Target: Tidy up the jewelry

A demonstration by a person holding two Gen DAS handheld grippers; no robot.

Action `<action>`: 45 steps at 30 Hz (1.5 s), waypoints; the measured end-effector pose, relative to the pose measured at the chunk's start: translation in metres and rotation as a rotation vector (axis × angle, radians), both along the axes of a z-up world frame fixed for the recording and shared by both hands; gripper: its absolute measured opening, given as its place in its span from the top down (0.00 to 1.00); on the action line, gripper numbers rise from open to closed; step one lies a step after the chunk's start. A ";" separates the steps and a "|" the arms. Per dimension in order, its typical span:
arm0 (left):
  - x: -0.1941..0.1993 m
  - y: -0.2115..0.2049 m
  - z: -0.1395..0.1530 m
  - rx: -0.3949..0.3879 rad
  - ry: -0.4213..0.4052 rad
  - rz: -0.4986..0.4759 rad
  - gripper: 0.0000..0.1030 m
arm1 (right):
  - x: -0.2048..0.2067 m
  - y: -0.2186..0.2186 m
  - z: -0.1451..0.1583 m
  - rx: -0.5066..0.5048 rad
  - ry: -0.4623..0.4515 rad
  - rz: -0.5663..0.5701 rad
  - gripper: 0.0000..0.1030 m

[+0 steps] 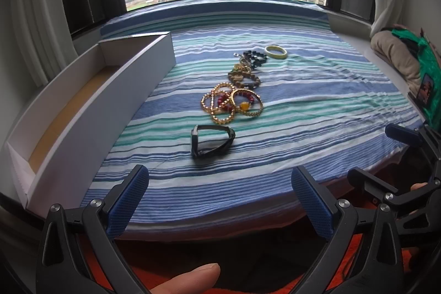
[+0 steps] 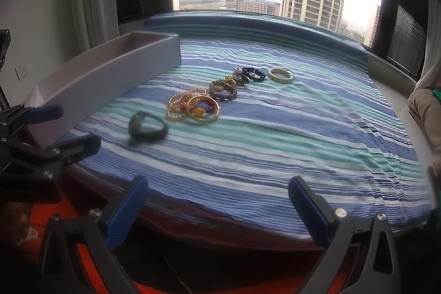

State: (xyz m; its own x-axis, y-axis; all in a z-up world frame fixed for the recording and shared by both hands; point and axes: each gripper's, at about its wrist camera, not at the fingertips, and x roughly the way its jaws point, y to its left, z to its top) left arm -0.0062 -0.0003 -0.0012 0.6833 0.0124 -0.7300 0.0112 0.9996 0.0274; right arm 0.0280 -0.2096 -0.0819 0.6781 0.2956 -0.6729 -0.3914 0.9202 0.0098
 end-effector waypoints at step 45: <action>0.001 0.001 -0.003 -0.007 0.017 -0.005 0.00 | -0.004 0.004 0.001 -0.004 0.007 0.009 0.00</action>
